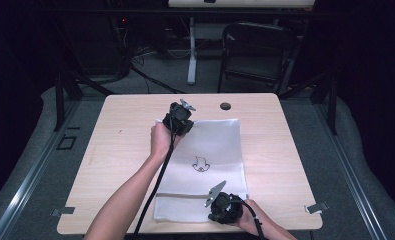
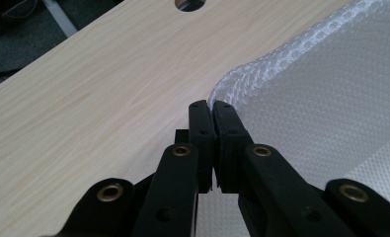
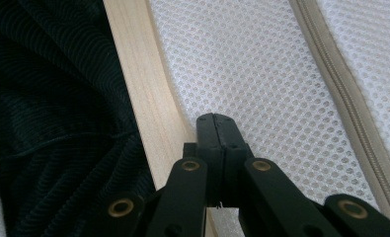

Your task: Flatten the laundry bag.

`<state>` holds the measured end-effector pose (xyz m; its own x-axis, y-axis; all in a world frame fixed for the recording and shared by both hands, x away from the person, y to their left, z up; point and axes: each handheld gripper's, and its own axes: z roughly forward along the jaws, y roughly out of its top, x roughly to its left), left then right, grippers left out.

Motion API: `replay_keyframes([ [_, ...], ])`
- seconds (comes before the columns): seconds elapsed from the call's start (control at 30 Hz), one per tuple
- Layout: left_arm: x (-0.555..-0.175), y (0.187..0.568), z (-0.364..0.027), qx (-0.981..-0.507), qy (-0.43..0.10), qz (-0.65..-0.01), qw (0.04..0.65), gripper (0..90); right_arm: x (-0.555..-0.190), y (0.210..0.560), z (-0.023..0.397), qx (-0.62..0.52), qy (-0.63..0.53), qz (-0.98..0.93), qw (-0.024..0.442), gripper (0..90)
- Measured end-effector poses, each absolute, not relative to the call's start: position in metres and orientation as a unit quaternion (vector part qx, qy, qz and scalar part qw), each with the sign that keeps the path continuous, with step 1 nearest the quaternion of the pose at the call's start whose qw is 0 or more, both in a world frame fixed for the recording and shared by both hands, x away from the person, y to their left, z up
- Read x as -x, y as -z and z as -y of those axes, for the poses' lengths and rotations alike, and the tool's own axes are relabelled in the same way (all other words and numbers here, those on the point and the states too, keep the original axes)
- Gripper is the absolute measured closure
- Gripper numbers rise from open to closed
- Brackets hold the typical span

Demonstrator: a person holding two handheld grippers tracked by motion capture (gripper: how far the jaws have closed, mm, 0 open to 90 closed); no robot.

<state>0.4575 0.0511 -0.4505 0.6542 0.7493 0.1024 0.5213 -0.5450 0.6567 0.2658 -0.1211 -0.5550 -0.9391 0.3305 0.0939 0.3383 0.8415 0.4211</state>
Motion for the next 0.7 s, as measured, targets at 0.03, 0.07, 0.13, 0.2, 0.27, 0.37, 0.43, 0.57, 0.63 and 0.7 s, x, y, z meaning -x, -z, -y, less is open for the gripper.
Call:
replay_keyframes([
  [0.03, -0.458, 0.451, -0.051, -0.858, -0.192, -0.37, 0.3, 87.8, -0.266, 0.555, 0.121, 0.172, 0.22, 0.96, 0.008, 90.0],
  [0.07, -0.459, 0.452, -0.05, -0.858, -0.192, -0.372, 0.299, 87.8, -0.266, 0.555, 0.121, 0.172, 0.221, 0.96, 0.008, 90.0],
  [0.13, -0.461, 0.454, -0.048, -0.86, -0.193, -0.371, 0.293, 87.7, -0.266, 0.555, 0.12, 0.169, 0.219, 0.961, 0.008, 90.0],
  [0.2, -0.464, 0.456, -0.047, -0.859, -0.197, -0.373, 0.291, 87.2, -0.264, 0.555, 0.12, 0.173, 0.223, 0.959, 0.011, 90.0],
  [0.27, -0.466, 0.458, -0.046, -0.858, -0.199, -0.377, 0.289, 86.6, -0.264, 0.555, 0.119, 0.175, 0.224, 0.959, 0.011, 88.5],
  [0.37, -0.469, 0.462, -0.043, -0.856, -0.203, -0.379, 0.287, 86.5, -0.266, 0.554, 0.121, 0.174, 0.217, 0.961, 0.009, 87.8],
  [0.43, -0.471, 0.466, -0.041, -0.856, -0.206, -0.381, 0.283, 86.0, -0.266, 0.555, 0.12, 0.175, 0.221, 0.959, 0.01, 87.8],
  [0.57, -0.476, 0.47, -0.041, -0.85, -0.211, -0.388, 0.288, 83.6, -0.265, 0.557, 0.12, 0.181, 0.233, 0.955, 0.015, 87.6],
  [0.63, -0.478, 0.471, -0.042, -0.847, -0.212, -0.393, 0.289, 81.4, -0.264, 0.557, 0.12, 0.186, 0.236, 0.954, 0.015, 87.5],
  [0.7, -0.481, 0.472, -0.043, -0.841, -0.214, -0.402, 0.292, 76.2, -0.264, 0.557, 0.12, 0.186, 0.237, 0.953, 0.016, 86.2],
])
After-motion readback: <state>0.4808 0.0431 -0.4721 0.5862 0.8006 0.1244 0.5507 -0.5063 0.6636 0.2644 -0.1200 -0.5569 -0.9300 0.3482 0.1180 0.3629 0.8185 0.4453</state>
